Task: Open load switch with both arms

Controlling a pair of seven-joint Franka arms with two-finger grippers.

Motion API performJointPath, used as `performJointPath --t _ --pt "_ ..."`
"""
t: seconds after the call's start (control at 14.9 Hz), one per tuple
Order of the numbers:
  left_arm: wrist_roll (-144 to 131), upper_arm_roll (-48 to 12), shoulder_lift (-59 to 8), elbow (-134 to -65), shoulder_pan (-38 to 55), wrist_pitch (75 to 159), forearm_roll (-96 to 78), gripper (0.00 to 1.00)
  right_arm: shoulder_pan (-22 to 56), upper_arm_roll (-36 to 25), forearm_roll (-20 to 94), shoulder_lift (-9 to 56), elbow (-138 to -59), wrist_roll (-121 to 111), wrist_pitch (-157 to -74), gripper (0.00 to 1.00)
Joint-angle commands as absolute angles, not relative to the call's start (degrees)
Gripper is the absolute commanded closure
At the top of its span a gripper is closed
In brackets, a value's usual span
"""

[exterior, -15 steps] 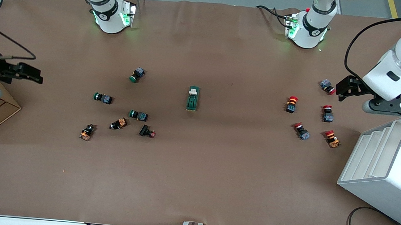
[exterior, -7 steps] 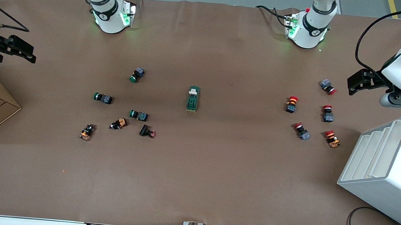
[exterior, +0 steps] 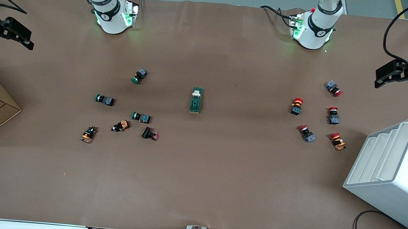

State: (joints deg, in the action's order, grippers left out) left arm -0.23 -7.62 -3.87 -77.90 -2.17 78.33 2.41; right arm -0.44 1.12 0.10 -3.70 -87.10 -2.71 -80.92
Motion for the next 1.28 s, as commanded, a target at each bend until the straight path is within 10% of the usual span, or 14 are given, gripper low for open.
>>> performJointPath --t 0.0,0.27,1.21 --pt "1.58 -5.36 -0.80 -82.08 -1.14 78.84 -0.09 0.00 0.09 0.79 0.35 -5.63 -90.17 -3.16 -82.97 0.00" --pt "1.58 -5.54 4.21 -90.25 -1.32 83.84 -0.17 0.00 0.17 0.79 0.79 -5.62 -90.18 -1.33 -82.79 0.00" --pt "0.97 -6.24 2.64 -87.63 -0.88 83.85 -0.09 0.00 0.00 0.18 0.79 -5.45 -90.00 -1.23 -82.09 0.00"
